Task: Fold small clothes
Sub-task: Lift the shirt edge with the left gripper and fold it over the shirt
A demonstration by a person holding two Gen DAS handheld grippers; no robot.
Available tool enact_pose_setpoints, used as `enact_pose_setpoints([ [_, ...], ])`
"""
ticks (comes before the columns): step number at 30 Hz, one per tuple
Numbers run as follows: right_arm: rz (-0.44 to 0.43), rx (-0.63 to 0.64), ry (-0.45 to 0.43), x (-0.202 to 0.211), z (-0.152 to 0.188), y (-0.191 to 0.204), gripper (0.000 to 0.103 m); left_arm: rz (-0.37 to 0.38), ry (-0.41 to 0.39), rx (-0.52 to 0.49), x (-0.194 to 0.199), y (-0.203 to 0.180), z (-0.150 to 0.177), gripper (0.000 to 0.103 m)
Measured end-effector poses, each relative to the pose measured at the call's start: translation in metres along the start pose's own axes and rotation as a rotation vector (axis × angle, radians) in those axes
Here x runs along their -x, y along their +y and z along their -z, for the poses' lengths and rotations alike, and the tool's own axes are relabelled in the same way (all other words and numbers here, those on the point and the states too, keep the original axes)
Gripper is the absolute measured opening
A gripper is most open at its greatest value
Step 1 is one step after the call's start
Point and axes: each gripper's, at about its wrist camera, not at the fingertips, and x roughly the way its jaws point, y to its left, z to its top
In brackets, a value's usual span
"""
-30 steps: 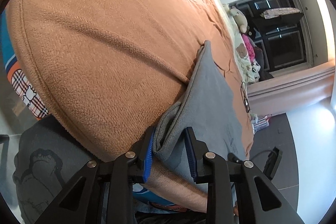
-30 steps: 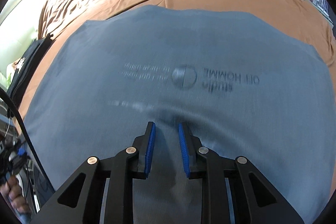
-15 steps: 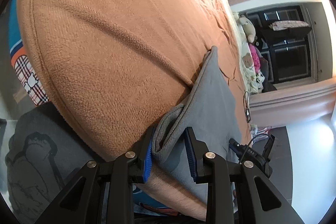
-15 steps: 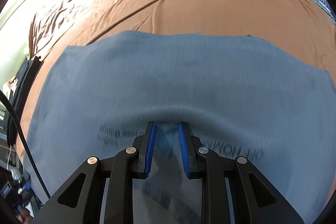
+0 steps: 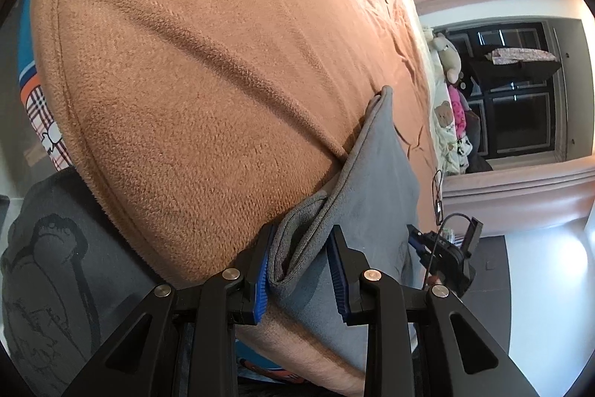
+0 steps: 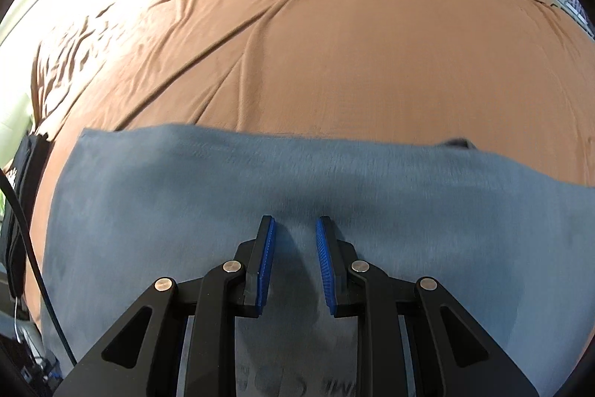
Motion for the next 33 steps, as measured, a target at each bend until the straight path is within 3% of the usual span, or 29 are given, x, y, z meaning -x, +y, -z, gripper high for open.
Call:
enact_pose_setpoints([
  [4,0.001,-0.019,0.006,-0.004,-0.01,-0.003,0.019,-0.004,0.002,-0.01,-0.001,-0.001,0.0,0.03],
  [5,0.009,-0.017,0.002,-0.005,-0.013,-0.002,0.019,-0.001,0.003,-0.011,-0.001,-0.001,0.0,0.026],
  [6,0.017,-0.007,-0.004,-0.005,-0.016,-0.001,0.019,-0.003,0.006,-0.01,-0.002,-0.001,0.0,0.014],
  [9,0.04,-0.003,-0.017,-0.004,-0.022,-0.002,0.017,0.016,0.032,0.003,-0.006,0.001,-0.001,0.008],
  [14,-0.022,0.017,-0.022,0.014,-0.009,-0.001,0.017,0.132,0.044,0.007,0.005,-0.006,-0.007,0.007],
  [22,-0.092,0.057,0.0,0.056,0.039,-0.01,0.017,0.327,0.081,-0.028,0.013,-0.038,-0.012,0.007],
  [33,-0.143,0.113,0.046,0.088,0.126,-0.01,0.017,0.433,0.127,-0.115,0.012,-0.099,-0.011,0.006],
])
